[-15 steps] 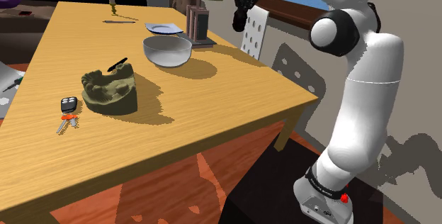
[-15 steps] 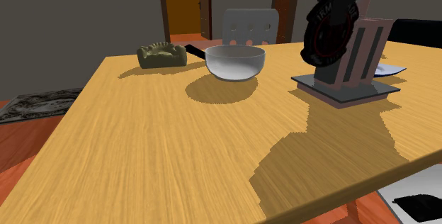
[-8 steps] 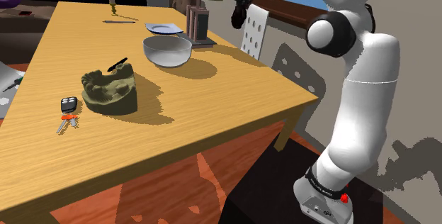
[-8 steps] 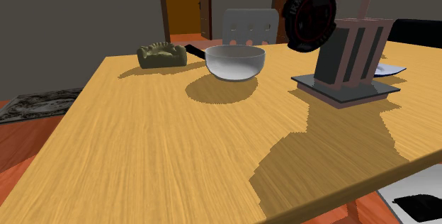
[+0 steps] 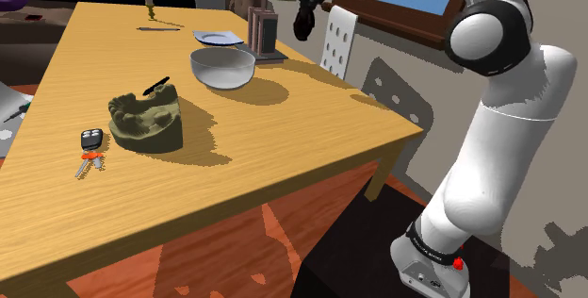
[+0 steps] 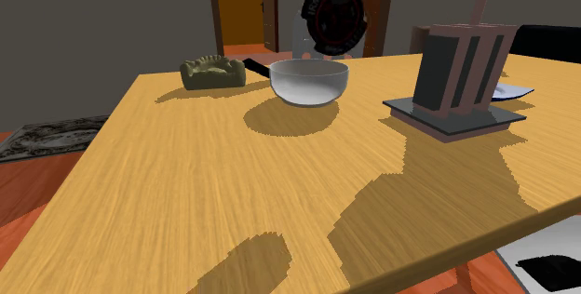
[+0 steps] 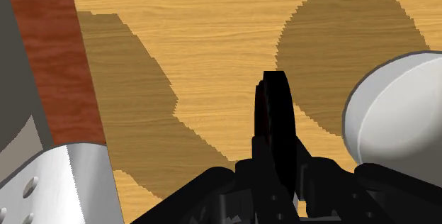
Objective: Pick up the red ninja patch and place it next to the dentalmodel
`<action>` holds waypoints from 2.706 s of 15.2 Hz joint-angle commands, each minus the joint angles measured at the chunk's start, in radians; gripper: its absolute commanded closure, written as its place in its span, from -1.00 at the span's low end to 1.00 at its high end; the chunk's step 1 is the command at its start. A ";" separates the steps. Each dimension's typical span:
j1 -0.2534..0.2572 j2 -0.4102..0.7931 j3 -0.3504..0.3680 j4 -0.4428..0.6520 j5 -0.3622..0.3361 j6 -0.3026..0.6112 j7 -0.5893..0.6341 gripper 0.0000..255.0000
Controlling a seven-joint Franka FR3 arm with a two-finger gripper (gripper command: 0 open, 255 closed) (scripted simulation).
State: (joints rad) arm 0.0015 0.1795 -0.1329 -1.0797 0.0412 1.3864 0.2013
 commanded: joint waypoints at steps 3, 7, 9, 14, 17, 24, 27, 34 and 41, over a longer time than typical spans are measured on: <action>0.069 -0.026 0.041 -0.022 -0.025 -0.001 0.104 1.00; 0.131 -0.045 0.082 -0.039 -0.045 -0.003 0.201 1.00; 0.162 -0.046 0.103 -0.036 -0.055 -0.008 0.249 1.00; 0.238 -0.022 0.154 0.008 -0.079 -0.031 0.369 1.00; 0.286 0.011 0.184 0.062 -0.095 -0.054 0.440 1.00; 0.323 -0.023 0.205 -0.059 -0.103 0.029 0.501 1.00; 0.321 -0.056 0.204 -0.148 -0.100 0.085 0.502 1.00; 0.317 -0.111 0.203 -0.321 -0.095 0.203 0.505 1.00; 0.316 -0.145 0.202 -0.462 -0.093 0.310 0.508 1.00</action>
State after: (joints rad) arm 0.3175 0.0428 0.0690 -1.5144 -0.0525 1.6773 0.7090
